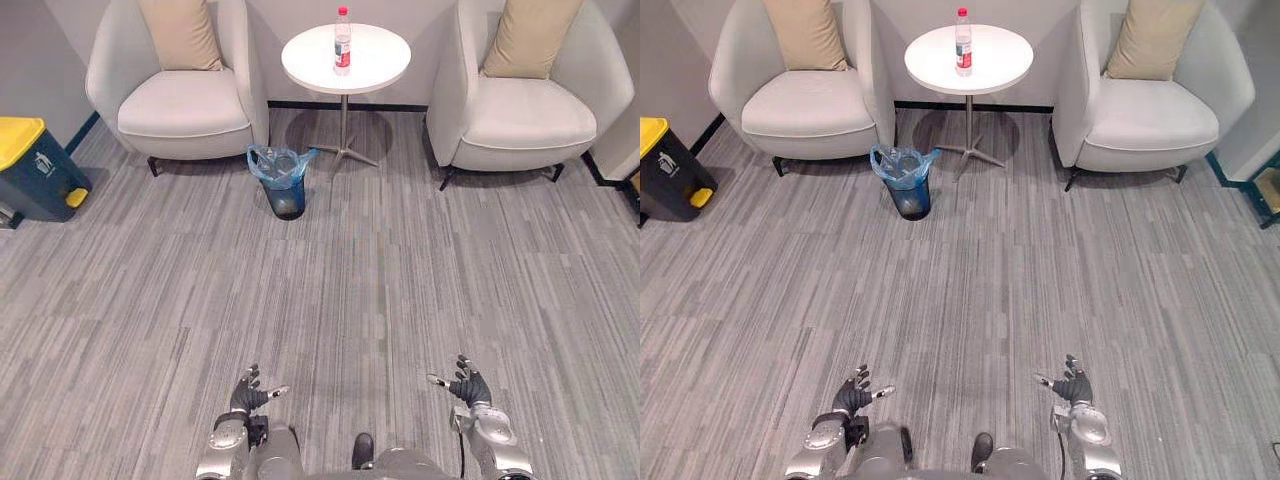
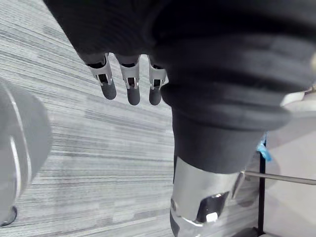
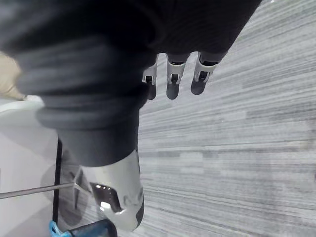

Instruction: Gather rubbish on tea table into small bin, then transfer packed bag to large trash can.

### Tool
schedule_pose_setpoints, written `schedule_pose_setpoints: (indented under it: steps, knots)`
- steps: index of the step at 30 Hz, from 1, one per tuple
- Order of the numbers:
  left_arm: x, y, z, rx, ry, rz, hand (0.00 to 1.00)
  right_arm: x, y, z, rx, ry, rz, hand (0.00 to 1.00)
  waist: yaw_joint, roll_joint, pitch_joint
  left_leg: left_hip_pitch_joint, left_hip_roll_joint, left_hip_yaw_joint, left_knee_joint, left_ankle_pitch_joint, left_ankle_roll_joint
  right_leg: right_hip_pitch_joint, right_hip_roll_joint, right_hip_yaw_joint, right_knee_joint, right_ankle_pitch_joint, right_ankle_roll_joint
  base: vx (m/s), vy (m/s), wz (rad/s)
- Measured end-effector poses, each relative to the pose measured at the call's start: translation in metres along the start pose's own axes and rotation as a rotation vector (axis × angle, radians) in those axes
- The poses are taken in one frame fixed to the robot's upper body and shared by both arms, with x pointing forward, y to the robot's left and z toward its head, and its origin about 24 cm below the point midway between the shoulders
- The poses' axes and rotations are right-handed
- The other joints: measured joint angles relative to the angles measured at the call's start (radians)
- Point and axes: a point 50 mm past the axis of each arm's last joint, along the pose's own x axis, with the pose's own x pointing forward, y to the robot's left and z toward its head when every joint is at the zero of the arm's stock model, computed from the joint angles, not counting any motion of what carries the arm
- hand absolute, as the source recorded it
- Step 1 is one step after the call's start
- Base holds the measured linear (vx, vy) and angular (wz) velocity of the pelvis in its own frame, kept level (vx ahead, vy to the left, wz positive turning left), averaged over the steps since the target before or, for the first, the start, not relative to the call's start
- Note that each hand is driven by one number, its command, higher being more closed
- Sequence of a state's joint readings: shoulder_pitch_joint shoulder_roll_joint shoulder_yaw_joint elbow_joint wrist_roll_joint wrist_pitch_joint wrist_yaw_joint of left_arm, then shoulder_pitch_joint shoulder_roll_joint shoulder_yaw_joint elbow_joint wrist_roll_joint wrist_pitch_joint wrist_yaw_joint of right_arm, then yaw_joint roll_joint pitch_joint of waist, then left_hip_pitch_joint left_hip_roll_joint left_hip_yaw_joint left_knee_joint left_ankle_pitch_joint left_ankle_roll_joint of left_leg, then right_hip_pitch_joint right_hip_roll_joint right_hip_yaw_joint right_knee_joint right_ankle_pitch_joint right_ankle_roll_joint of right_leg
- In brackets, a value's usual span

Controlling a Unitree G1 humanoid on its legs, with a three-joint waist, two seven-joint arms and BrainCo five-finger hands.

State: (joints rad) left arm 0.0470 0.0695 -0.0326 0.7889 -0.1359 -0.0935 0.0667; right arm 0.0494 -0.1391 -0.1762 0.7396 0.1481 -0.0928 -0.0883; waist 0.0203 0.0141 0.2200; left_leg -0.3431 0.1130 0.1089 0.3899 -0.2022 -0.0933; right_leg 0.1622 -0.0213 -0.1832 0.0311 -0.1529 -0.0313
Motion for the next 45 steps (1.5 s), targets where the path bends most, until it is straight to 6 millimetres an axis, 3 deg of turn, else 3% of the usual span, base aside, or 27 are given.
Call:
schedule_pose_setpoints:
  steps: [3,6,8,9,10,12,13,14,17,19,20,21,22,24,26,27,28,29,31,33,36,38,39,40,42,44,45]
  knots:
    - [-0.002,0.001,-0.004,0.001,0.013,0.004,0.00,-0.001,-0.007,-0.009,-0.005,0.045,-0.023,0.00,0.013,0.037,-0.013,0.022,-0.015,-0.034,-0.135,0.176,0.033,0.025,-0.002,0.042,0.017,-0.063,0.042,0.33,0.259,-0.33]
    - [-0.002,0.011,-0.005,0.023,0.017,0.023,0.00,-0.003,0.007,-0.016,-0.020,0.066,0.025,0.00,0.028,-0.025,-0.025,-0.002,-0.077,-0.002,-0.021,0.127,0.095,0.010,-0.082,0.082,0.108,-0.143,0.084,0.41,0.203,-0.31]
    - [-0.003,0.011,-0.008,0.029,0.028,0.021,0.00,-0.002,0.010,-0.016,-0.017,0.075,0.032,0.00,0.028,-0.034,-0.027,0.047,-0.101,0.038,-0.028,0.081,0.121,-0.094,-0.124,0.148,0.363,-0.146,0.100,0.52,0.243,-0.28]
    - [-0.003,0.012,-0.009,0.030,0.034,0.023,0.00,-0.001,0.011,-0.016,-0.018,0.077,0.034,0.00,0.026,-0.035,-0.027,0.076,-0.107,0.047,-0.043,0.074,0.127,-0.126,-0.136,0.159,0.448,-0.133,0.137,0.53,0.251,-0.32]
    - [-0.004,0.013,-0.011,0.040,0.039,0.021,0.00,-0.002,0.012,-0.016,-0.020,0.079,0.038,0.00,0.022,-0.035,-0.027,0.144,-0.122,0.054,-0.078,0.057,0.145,-0.187,-0.159,0.163,0.629,-0.099,0.228,0.46,0.153,-0.26]
    - [-0.004,0.016,-0.010,0.061,0.036,0.023,0.00,-0.002,0.013,-0.019,-0.029,0.088,0.044,0.00,0.020,-0.032,-0.027,0.247,-0.129,0.055,-0.122,0.038,0.157,-0.259,-0.167,0.129,0.813,-0.125,0.192,0.45,0.108,-0.18]
    - [-0.003,0.017,-0.009,0.072,0.034,0.021,0.00,-0.003,0.014,-0.020,-0.040,0.089,0.051,0.00,0.014,-0.032,-0.027,0.308,-0.128,0.055,-0.151,0.038,0.158,-0.301,-0.169,0.076,0.841,-0.154,0.141,0.44,0.026,0.02]
    - [-0.002,0.020,-0.006,0.077,0.025,0.027,0.00,-0.002,0.015,-0.019,-0.046,0.088,0.058,0.00,-0.002,-0.030,-0.025,0.352,-0.118,0.055,-0.173,0.038,0.158,-0.350,-0.163,0.014,0.805,-0.176,0.103,0.53,-0.022,0.08]
    - [0.000,0.019,-0.001,0.068,0.013,0.027,0.00,0.000,0.012,-0.017,-0.062,0.089,0.062,0.00,-0.012,0.006,-0.025,0.415,-0.062,0.052,-0.216,0.038,0.156,-0.474,-0.100,-0.058,0.584,-0.169,0.074,0.42,-0.085,0.04]
    - [0.001,0.019,0.001,0.069,0.006,0.027,0.00,-0.001,0.009,-0.020,-0.067,0.097,0.056,0.00,-0.022,0.011,-0.023,0.462,-0.035,0.033,-0.241,0.030,0.129,-0.510,-0.067,-0.048,0.365,-0.055,0.067,0.54,-0.183,0.33]
    - [-0.001,0.022,-0.004,0.074,0.021,0.035,0.00,-0.004,0.008,-0.024,-0.069,0.110,0.052,0.00,-0.036,-0.007,-0.031,0.500,-0.036,0.026,-0.247,0.002,0.070,-0.493,-0.054,-0.015,0.180,0.116,0.064,0.55,-0.226,0.38]
    - [-0.003,0.021,-0.012,0.063,0.050,0.037,0.00,-0.006,0.000,-0.030,-0.080,0.130,0.037,0.00,-0.035,-0.001,-0.039,0.541,-0.021,0.014,-0.245,-0.040,0.017,-0.490,-0.041,0.002,0.190,0.269,-0.024,0.54,-0.224,0.14]
    - [-0.003,0.016,-0.015,0.050,0.064,0.031,0.00,-0.003,-0.002,-0.026,-0.088,0.124,0.032,0.00,-0.029,0.024,-0.044,0.546,0.007,0.016,-0.240,-0.046,0.008,-0.503,-0.020,0.001,0.227,0.258,-0.026,0.48,-0.208,0.05]
    - [-0.002,0.010,-0.015,0.034,0.065,0.021,0.00,0.001,0.001,-0.015,-0.082,0.086,0.039,0.00,-0.054,0.028,-0.047,0.516,0.039,-0.029,-0.147,-0.015,-0.031,-0.500,-0.013,-0.032,0.303,0.135,-0.045,0.46,-0.254,0.29]
    - [0.000,0.004,-0.011,0.028,0.055,0.008,0.00,0.000,0.000,-0.018,-0.081,0.093,0.035,0.00,-0.060,0.032,-0.045,0.446,0.065,-0.065,0.019,0.006,-0.062,-0.463,-0.007,-0.061,0.299,0.095,-0.052,0.38,-0.264,0.44]
    - [0.001,0.001,-0.010,0.021,0.052,0.002,0.00,-0.002,0.000,-0.022,-0.084,0.105,0.036,0.00,-0.055,0.033,-0.042,0.375,0.086,-0.085,0.205,0.073,-0.073,-0.400,0.011,-0.069,0.263,0.074,-0.048,0.34,-0.200,0.27]
    - [0.000,0.000,-0.011,0.013,0.054,0.002,0.00,-0.005,0.002,-0.026,-0.086,0.113,0.044,0.00,-0.043,0.031,-0.040,0.317,0.109,-0.086,0.357,0.079,-0.078,-0.345,0.025,-0.071,0.225,0.068,-0.056,0.39,-0.196,0.15]
    - [-0.001,0.000,-0.013,0.006,0.058,0.003,0.00,-0.007,0.003,-0.030,-0.082,0.122,0.048,0.00,-0.031,0.029,-0.036,0.247,0.133,-0.068,0.519,0.063,-0.053,-0.270,0.040,-0.072,0.183,0.057,-0.071,0.32,-0.124,0.01]
    - [-0.003,0.000,-0.016,0.003,0.068,0.003,0.00,-0.008,0.004,-0.032,-0.065,0.125,0.048,0.00,-0.014,0.018,-0.030,0.163,0.133,-0.019,0.591,0.035,-0.008,-0.181,0.043,-0.074,0.127,0.052,-0.079,0.28,-0.085,-0.01]
    - [-0.003,-0.002,-0.017,0.000,0.069,0.000,0.00,-0.009,0.004,-0.032,-0.054,0.126,0.040,0.00,-0.001,0.016,-0.025,0.093,0.115,0.032,0.495,0.010,0.014,-0.133,0.039,-0.068,0.085,0.047,-0.069,0.25,-0.027,-0.05]
    - [-0.004,-0.001,-0.018,0.000,0.073,0.003,0.00,-0.006,0.004,-0.027,-0.028,0.113,0.033,0.00,0.006,0.021,-0.024,0.062,0.028,0.046,0.069,0.024,0.008,-0.093,0.015,-0.054,0.071,0.028,-0.034,0.34,0.090,-0.14]
    - [-0.005,-0.002,-0.020,-0.004,0.076,0.001,0.00,-0.007,-0.001,-0.029,-0.024,0.119,0.013,0.00,0.025,0.030,-0.026,0.100,-0.012,0.044,-0.215,0.162,0.009,-0.056,0.006,-0.028,0.068,-0.012,0.008,0.39,0.173,-0.26]
    - [-0.006,-0.001,-0.022,-0.004,0.080,0.004,0.00,-0.007,-0.001,-0.029,-0.024,0.121,0.012,0.00,0.027,0.033,-0.027,0.113,-0.013,0.045,-0.218,0.214,0.029,-0.044,0.005,-0.017,0.071,-0.024,0.020,0.41,0.205,-0.26]
    - [-0.007,0.003,-0.024,0.003,0.085,0.012,0.00,-0.007,0.004,-0.029,-0.025,0.120,0.024,0.00,0.029,0.016,-0.032,0.122,-0.040,0.052,-0.199,0.222,0.087,-0.025,-0.020,-0.007,0.072,-0.049,0.048,0.42,0.184,-0.11]
    - [-0.006,0.005,-0.022,0.010,0.080,0.015,0.00,-0.007,0.006,-0.029,-0.027,0.117,0.030,0.00,0.026,-0.024,-0.036,0.111,-0.081,0.064,-0.152,0.148,0.110,-0.035,-0.072,-0.003,0.119,-0.093,0.083,0.45,0.183,-0.01]
    - [-0.006,0.004,-0.023,0.010,0.084,0.010,0.00,-0.006,0.005,-0.025,-0.049,0.107,0.032,0.00,0.034,-0.023,-0.038,0.152,-0.106,0.093,-0.137,0.084,0.128,-0.106,-0.112,0.068,0.339,-0.120,0.123,0.40,0.190,-0.17]
    - [-0.008,0.006,-0.027,0.017,0.096,0.015,0.00,-0.007,0.008,-0.028,-0.062,0.113,0.047,0.00,0.028,-0.025,-0.039,0.210,-0.125,0.096,-0.160,0.066,0.135,-0.150,-0.141,0.086,0.504,-0.107,0.170,0.42,0.186,-0.08]
